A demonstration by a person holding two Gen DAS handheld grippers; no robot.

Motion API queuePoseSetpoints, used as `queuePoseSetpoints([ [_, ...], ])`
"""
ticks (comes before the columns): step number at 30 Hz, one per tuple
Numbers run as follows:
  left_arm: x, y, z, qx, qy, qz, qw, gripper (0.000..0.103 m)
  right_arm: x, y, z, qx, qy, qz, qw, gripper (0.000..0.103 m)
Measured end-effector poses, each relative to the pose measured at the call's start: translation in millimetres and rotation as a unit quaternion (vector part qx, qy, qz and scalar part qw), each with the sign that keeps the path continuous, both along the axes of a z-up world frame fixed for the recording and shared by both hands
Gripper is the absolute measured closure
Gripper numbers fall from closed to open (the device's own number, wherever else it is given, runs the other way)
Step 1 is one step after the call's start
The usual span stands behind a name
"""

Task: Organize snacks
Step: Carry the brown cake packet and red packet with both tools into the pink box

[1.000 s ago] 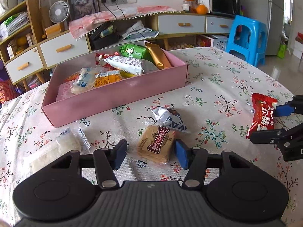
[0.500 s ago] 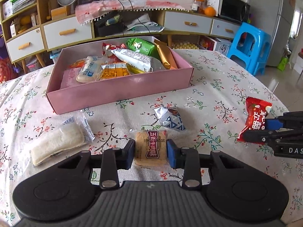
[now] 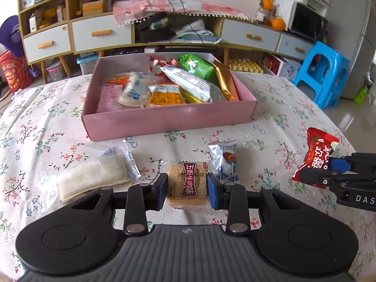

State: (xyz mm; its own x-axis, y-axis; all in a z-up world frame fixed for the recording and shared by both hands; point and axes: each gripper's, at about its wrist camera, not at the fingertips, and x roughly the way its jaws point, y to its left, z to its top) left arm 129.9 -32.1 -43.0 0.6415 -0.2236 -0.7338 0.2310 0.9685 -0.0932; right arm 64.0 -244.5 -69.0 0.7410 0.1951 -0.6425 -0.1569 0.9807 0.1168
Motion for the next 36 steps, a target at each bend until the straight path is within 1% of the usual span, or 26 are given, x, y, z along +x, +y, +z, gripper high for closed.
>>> queuePoseSetpoints([
  [8, 5, 13, 9, -0.018, -0.006, 0.022, 0.9996, 0.071, 16, 21, 14, 0.013, -0.001, 0.006, 1.0, 0.066],
  [14, 11, 30, 15, -0.041, -0.011, 0.062, 0.9971, 0.071, 35, 40, 31, 0.027, 0.003, 0.01, 1.0, 0.066],
  [18, 25, 35, 20, -0.027, -0.019, 0.066, 0.9973, 0.071, 50, 48, 46, 0.075, -0.001, -0.008, 0.997, 0.066],
  [20, 34, 38, 21, -0.027, -0.024, 0.072, 0.9968, 0.071, 56, 52, 48, 0.096, 0.002, -0.015, 0.995, 0.066],
  [25, 53, 46, 20, -0.029, -0.04, 0.085, 0.9951, 0.071, 72, 63, 49, 0.117, 0.009, -0.027, 0.993, 0.066],
  [28, 63, 47, 18, -0.018, -0.063, 0.079, 0.9947, 0.071, 88, 64, 49, 0.141, 0.019, -0.037, 0.989, 0.066],
  [30, 66, 50, 15, -0.021, -0.074, 0.075, 0.9942, 0.071, 98, 64, 51, 0.15, 0.02, -0.035, 0.988, 0.066],
  [33, 71, 55, 11, -0.03, -0.082, 0.072, 0.9936, 0.071, 116, 64, 50, 0.161, 0.019, -0.03, 0.986, 0.065],
  [36, 80, 57, 11, -0.021, -0.09, 0.069, 0.9933, 0.071, 136, 66, 45, 0.172, 0.027, -0.027, 0.984, 0.065],
])
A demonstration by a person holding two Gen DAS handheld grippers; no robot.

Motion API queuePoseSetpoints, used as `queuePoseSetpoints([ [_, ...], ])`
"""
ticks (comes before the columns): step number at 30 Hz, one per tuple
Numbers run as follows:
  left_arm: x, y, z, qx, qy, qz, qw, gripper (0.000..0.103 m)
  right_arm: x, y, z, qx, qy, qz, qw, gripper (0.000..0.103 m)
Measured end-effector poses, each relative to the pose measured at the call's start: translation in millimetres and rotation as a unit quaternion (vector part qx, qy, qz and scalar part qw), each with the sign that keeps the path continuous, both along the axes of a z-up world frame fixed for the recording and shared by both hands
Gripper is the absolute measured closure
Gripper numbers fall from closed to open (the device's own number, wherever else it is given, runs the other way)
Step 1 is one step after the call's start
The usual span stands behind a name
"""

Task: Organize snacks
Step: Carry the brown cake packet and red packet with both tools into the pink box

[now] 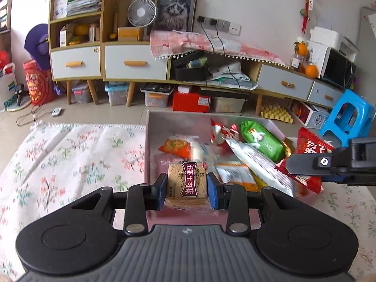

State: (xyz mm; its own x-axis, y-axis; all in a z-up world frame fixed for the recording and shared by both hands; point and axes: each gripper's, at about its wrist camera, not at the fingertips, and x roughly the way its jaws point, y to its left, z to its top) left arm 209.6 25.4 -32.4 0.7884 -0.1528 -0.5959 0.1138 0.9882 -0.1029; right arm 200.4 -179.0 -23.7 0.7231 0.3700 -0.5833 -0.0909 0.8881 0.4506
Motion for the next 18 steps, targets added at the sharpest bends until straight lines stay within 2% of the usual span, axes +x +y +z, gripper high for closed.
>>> queuePoseSetpoints([
  [8, 34, 3, 3, 0.002, -0.014, -0.01, 0.9999, 0.071, 42, 6, -2, -0.021, 0.01, -0.011, 1.0, 0.065],
  [18, 50, 2, -12, 0.039, -0.014, -0.013, 0.9991, 0.07, 79, 17, -10, -0.029, 0.017, -0.003, 0.999, 0.065],
])
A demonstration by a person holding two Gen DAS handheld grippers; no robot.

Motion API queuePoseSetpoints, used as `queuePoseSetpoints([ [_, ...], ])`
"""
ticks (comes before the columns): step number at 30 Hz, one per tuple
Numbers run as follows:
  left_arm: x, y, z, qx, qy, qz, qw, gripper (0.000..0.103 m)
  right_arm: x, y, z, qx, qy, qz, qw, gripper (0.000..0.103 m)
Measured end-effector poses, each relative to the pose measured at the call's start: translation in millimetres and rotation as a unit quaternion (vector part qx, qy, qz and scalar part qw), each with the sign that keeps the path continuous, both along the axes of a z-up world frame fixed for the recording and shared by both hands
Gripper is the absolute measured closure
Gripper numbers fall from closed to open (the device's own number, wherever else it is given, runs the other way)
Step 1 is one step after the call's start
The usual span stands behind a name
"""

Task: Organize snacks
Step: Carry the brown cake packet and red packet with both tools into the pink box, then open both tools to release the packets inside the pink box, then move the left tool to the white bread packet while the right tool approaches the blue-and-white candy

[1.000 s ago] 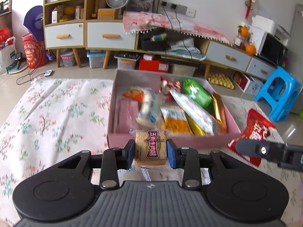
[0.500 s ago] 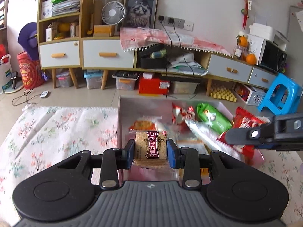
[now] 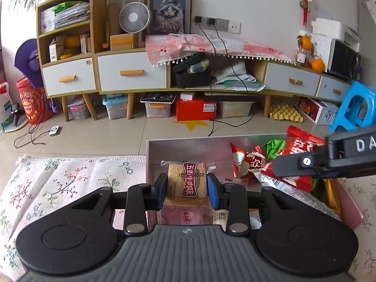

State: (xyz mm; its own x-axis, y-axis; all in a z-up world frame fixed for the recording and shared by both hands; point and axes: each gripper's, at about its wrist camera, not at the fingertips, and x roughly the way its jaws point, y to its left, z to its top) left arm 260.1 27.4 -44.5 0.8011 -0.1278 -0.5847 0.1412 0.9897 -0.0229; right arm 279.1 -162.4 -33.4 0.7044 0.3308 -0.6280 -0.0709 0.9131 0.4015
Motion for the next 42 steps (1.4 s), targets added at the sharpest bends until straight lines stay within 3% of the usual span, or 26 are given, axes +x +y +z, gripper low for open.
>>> queuePoseSetpoints([
  [8, 4, -3, -2, 0.009, -0.001, -0.01, 0.9999, 0.069, 13, 0, -6, 0.005, 0.004, -0.005, 1.0, 0.063],
  [10, 4, -4, -1, 0.013, -0.007, -0.009, 0.9999, 0.063, 13, -2, -5, 0.009, 0.001, -0.007, 1.0, 0.062],
  [12, 4, -4, 0, 0.012, -0.01, -0.007, 0.9998, 0.049, 14, -4, -6, 0.018, 0.007, -0.009, 1.0, 0.052],
  [13, 4, -4, 1, 0.012, -0.01, -0.007, 0.9999, 0.048, 14, -5, -6, 0.024, 0.01, -0.013, 1.0, 0.038],
  [14, 4, -4, 1, 0.012, -0.007, -0.006, 0.9999, 0.046, 13, -6, -5, 0.027, 0.011, -0.014, 0.999, 0.035],
  [27, -11, -5, 12, 0.02, 0.012, -0.012, 0.9997, 0.028, -7, -12, 15, 0.016, 0.004, -0.02, 1.0, 0.031],
  [42, -61, -7, 33, 0.038, 0.029, -0.019, 0.9987, 0.015, -74, -21, 45, -0.01, -0.009, -0.023, 1.0, 0.017],
])
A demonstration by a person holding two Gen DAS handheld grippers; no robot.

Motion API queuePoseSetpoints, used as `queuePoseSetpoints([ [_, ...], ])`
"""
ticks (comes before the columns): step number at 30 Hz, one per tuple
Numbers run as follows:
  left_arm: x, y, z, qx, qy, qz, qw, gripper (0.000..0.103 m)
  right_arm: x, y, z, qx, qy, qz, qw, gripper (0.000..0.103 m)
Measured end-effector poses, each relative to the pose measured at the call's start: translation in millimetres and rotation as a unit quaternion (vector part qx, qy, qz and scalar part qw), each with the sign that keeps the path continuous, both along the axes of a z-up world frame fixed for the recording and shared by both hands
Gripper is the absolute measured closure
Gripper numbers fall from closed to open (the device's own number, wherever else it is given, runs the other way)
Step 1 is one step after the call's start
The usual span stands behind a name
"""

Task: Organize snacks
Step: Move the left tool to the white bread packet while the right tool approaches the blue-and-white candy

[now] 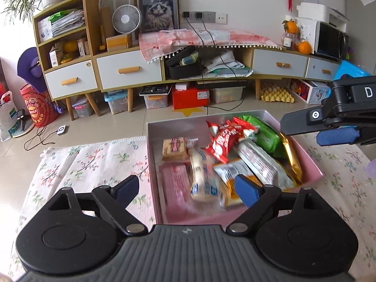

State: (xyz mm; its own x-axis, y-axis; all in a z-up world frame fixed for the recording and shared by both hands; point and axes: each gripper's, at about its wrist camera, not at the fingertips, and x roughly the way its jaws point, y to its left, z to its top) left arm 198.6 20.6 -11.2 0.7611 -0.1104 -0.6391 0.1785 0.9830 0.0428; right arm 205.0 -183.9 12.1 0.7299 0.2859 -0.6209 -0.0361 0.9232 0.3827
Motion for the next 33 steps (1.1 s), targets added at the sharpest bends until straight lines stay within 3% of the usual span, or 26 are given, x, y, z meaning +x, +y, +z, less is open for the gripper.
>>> queuePoseSetpoints([
  [13, -44, 0, 7, 0.013, 0.014, 0.005, 0.9998, 0.005, -61, -3, 8, -0.028, -0.009, 0.004, 1.0, 0.012],
  [17, -56, 4, 7, 0.011, 0.019, 0.003, 0.9998, 0.001, -76, 2, 4, -0.053, -0.011, 0.012, 0.998, 0.006],
  [33, -82, 46, -40, 0.06, 0.029, -0.022, 0.9975, 0.0, -113, 11, -51, -0.105, 0.017, 0.029, 0.994, 0.006],
])
